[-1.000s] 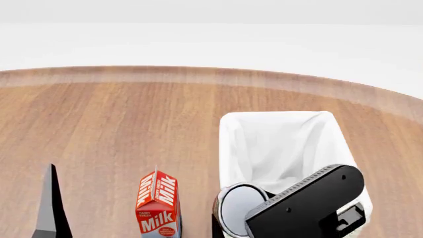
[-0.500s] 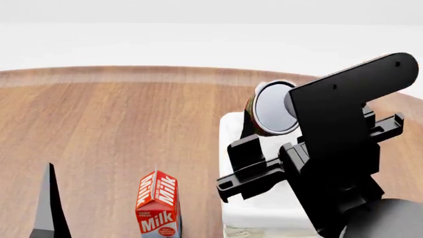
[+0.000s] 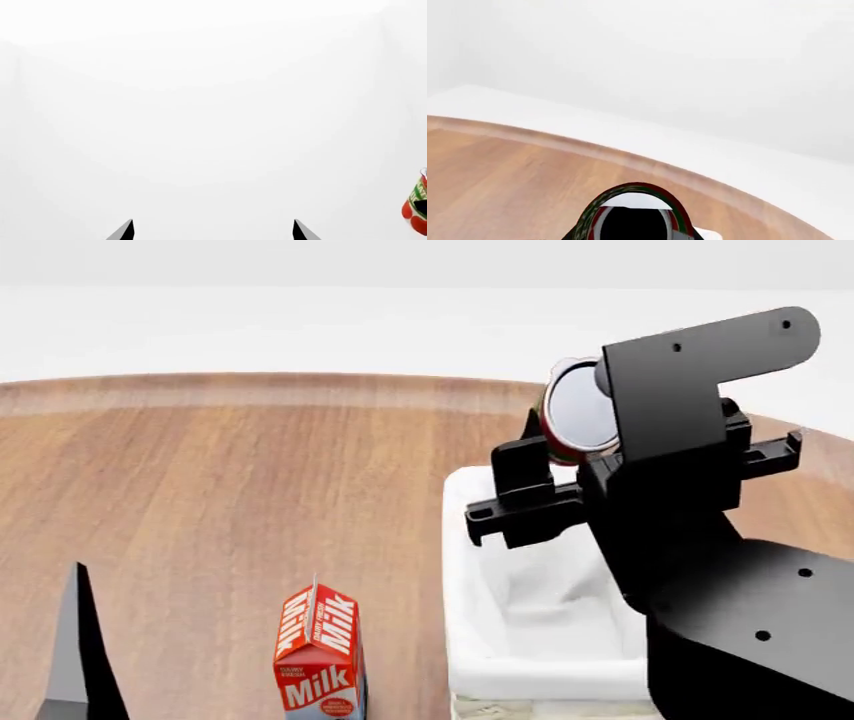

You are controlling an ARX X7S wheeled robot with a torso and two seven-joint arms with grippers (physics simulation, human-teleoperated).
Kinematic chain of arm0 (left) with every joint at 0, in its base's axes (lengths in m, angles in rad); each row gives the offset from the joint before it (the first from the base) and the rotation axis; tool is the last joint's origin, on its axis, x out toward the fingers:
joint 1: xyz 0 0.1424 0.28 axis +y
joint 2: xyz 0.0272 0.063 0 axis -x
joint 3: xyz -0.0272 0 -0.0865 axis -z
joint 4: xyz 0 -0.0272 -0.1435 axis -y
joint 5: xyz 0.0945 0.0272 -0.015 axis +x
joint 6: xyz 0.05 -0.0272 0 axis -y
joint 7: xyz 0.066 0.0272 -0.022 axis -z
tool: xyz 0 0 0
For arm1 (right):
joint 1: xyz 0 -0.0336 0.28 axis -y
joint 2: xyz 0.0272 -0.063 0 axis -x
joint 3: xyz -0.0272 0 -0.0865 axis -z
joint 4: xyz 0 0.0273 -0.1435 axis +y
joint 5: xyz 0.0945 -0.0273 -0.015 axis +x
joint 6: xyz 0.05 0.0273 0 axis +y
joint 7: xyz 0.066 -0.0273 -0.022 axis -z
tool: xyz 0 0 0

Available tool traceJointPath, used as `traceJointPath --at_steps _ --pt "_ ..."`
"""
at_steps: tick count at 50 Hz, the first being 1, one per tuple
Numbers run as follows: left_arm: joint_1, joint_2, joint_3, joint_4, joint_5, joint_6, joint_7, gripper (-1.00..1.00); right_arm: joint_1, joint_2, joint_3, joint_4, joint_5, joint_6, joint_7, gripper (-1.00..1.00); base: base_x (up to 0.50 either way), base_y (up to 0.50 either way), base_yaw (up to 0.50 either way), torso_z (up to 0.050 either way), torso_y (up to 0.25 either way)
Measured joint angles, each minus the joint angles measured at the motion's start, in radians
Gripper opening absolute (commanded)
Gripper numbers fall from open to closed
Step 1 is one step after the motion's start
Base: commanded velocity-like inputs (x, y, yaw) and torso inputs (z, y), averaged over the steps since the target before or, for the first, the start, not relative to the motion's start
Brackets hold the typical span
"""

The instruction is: Pick up the alphabet soup and the tomato sauce, and put them in the basket.

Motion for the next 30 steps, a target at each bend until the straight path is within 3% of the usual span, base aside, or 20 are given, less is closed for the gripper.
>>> traceJointPath --at_steps 30 --pt "0.010 0.002 -0.005 -0.007 0.003 0.008 0.009 1.00 -0.260 -0.243 -0.010 0.488 -0.027 -0.165 -0.075 -1.00 0.00 0.00 0.00 0.000 0.000"
